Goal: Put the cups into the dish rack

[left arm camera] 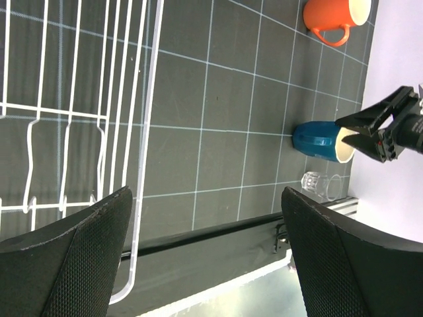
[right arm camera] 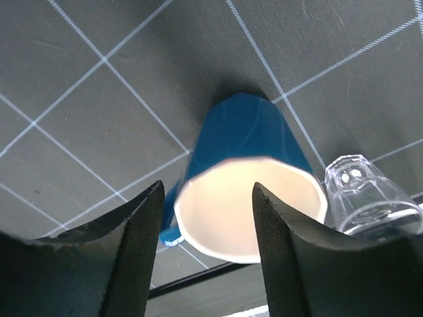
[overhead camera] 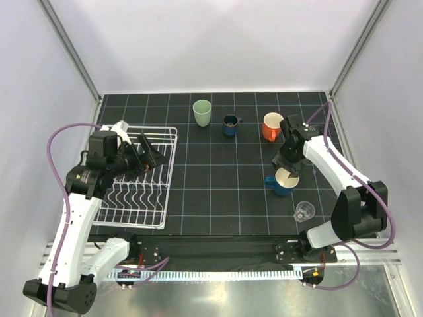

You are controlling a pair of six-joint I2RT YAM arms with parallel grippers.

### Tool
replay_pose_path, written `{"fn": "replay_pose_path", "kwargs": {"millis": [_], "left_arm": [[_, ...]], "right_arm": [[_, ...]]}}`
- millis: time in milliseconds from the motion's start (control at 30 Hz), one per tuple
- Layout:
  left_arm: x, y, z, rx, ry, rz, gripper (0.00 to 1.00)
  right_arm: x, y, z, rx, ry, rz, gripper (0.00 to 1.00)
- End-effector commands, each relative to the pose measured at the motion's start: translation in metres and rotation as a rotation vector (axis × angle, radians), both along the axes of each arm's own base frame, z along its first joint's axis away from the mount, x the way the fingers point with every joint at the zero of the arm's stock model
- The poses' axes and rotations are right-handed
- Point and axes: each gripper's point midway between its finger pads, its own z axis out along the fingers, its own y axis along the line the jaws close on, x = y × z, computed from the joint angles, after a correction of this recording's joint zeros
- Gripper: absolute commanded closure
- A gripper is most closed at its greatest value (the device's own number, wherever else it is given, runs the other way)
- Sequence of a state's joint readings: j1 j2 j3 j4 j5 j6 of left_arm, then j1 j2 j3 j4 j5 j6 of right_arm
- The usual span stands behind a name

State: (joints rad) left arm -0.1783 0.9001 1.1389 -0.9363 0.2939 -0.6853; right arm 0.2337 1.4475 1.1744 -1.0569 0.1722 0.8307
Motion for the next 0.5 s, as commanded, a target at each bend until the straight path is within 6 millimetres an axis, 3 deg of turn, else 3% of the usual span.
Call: {"fn": "replay_pose_path", "kwargs": {"millis": [0, 300, 367, 467], "left_arm": [[-0.001, 0.004, 0.014, 0.038, -0.061, -0.017, 0.10], [-0.005, 0.002, 0.015, 0.039, -0.062, -0.032, 0.10], [-0.005, 0.000, 0.016, 0.031, -0.060, -0.041, 0.10], [-0.006, -0.004, 0.014, 0.012, -0.045, -0.052, 0.11]], "right_arm": [[0.016, 0.003, 0.000, 0.004, -0.042, -0.050, 0.43], [0.015, 0.002, -0.018, -0.009, -0.010, -0.032, 0.69], [0.015, 0.006, -0.021, 0.009, -0.008, -0.006, 0.81], [0.017, 0.006, -0.019, 0.006, -0.019, 0.030, 0.87]]}}
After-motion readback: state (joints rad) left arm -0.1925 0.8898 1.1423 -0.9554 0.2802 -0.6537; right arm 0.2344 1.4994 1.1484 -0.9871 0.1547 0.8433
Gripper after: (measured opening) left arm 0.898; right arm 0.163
